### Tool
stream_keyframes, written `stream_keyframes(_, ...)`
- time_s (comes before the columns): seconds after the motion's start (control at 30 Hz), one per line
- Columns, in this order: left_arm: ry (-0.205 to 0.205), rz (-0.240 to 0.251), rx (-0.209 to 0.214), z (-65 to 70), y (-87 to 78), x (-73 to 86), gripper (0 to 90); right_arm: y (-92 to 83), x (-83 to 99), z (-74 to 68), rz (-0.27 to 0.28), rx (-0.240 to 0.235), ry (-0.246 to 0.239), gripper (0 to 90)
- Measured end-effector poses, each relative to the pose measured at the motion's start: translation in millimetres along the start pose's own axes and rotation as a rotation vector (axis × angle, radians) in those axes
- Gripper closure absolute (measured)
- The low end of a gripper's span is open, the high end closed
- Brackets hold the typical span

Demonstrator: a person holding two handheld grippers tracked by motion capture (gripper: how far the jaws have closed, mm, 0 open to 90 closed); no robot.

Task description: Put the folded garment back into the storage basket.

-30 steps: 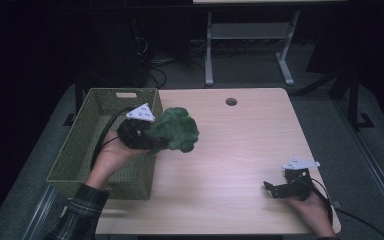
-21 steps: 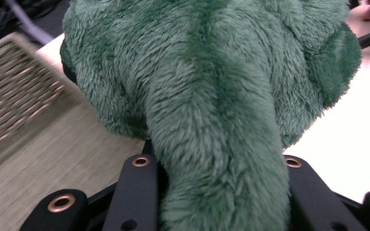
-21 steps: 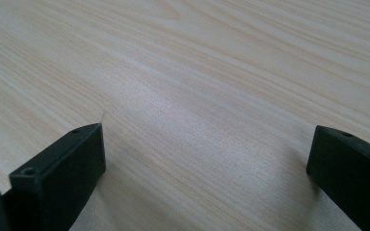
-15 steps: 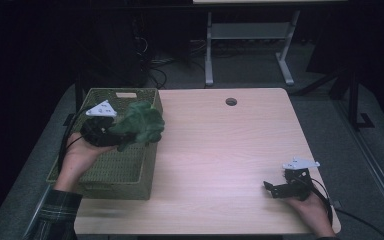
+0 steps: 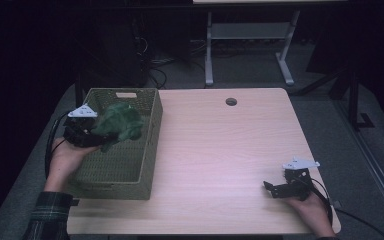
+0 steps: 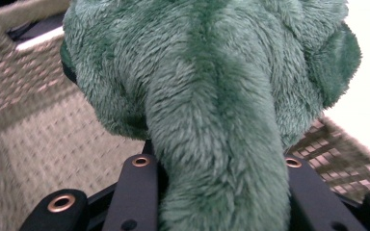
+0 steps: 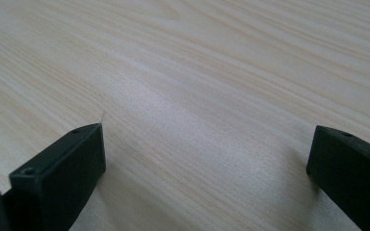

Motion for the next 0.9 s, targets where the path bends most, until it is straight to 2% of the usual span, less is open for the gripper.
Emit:
stream_keyframes(0.1, -0.016, -0.023, -0.026, -6.8, 7.3, 9.3, 66.2, 0.0, 0.0, 0.0, 0.000, 0.000, 0.000, 0.0)
stream_keyframes(0.33, -0.016, -0.090, -0.054, -20.7, 30.3, 30.0, 66.3, 0.0, 0.0, 0.0, 0.000, 0.001, 0.000, 0.0)
stream_keyframes(0.53, -0.018, -0.139, -0.055, -24.3, 44.5, 39.3, 66.3, 0.0, -0.1, 0.0, 0.000, 0.000, 0.001, 0.0)
stream_keyframes(0.73, -0.015, -0.181, -0.037, -21.9, 57.9, 47.8, 66.2, 0.0, -0.1, 0.0, 0.000, 0.000, 0.000, 0.0)
stream_keyframes(0.9, -0.028, -0.217, -0.019, -19.5, 66.2, 52.9, 65.8, 0.1, -0.1, -0.1, 0.002, 0.001, 0.003, 0.0)
Point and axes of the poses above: each handheld gripper's, and its own axes: y roughly forward along the jaws, x roughly out of its underside, z roughly to its right, the point moved 7 cm from there along y, roughly forward along the jaws, and after that the axes turned 13 degrees about -x, right-handed, at the moved point
